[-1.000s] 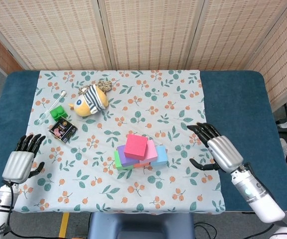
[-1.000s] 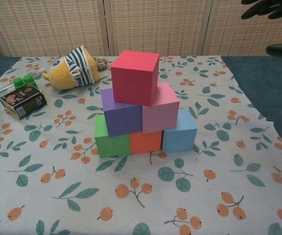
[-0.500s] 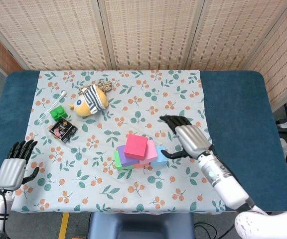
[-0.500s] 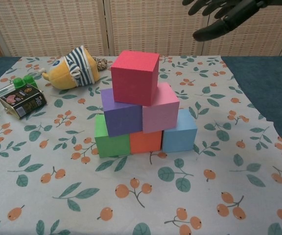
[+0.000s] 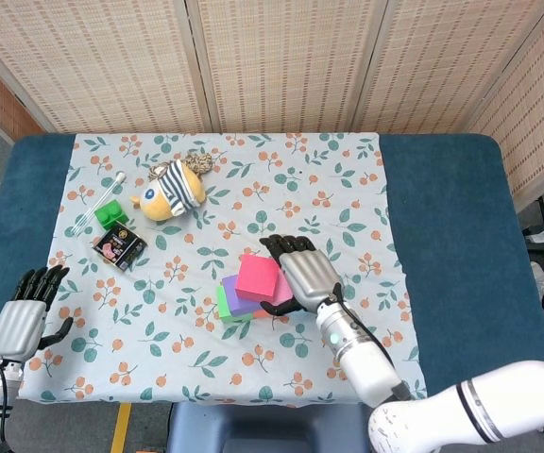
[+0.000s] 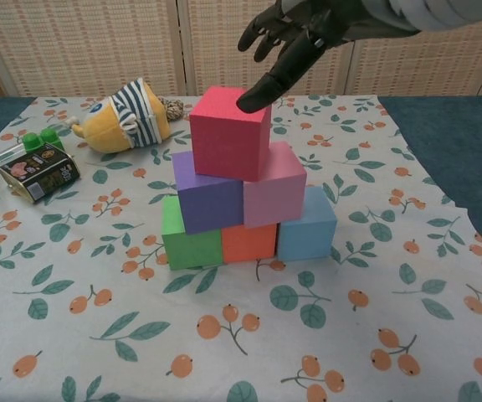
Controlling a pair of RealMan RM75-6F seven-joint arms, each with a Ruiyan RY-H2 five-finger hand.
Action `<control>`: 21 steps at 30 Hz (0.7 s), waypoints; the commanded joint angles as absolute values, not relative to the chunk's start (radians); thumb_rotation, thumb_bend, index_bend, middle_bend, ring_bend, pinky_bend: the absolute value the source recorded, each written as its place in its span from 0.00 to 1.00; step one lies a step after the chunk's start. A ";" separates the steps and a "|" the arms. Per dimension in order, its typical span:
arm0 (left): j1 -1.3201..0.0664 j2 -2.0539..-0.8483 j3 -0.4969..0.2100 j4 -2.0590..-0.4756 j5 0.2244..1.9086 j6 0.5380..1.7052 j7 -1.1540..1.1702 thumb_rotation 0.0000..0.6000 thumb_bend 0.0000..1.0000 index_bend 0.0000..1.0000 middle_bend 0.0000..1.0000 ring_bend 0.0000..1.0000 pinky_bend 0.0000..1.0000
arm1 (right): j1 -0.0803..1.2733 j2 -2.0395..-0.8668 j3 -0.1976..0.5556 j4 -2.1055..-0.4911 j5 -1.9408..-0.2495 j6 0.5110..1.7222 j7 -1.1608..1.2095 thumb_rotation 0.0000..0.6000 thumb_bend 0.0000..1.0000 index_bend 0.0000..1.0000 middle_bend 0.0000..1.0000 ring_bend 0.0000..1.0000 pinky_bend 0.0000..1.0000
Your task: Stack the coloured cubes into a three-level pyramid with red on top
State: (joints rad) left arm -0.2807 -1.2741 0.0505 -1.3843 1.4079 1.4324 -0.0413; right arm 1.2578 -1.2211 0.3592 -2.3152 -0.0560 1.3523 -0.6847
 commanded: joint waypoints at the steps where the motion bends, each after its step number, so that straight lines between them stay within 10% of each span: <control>1: -0.278 -1.273 0.047 -1.386 1.416 1.424 -0.040 1.00 0.36 0.00 0.04 0.00 0.03 | 1.294 -1.277 0.372 -2.270 -0.011 1.399 -0.717 0.74 0.17 0.02 0.03 0.00 0.00; 21: -0.260 -1.273 0.010 -1.388 1.442 1.384 -0.041 1.00 0.37 0.00 0.05 0.00 0.04 | 1.301 -1.368 0.391 -2.182 0.034 1.442 -0.771 0.75 0.17 0.16 0.12 0.00 0.00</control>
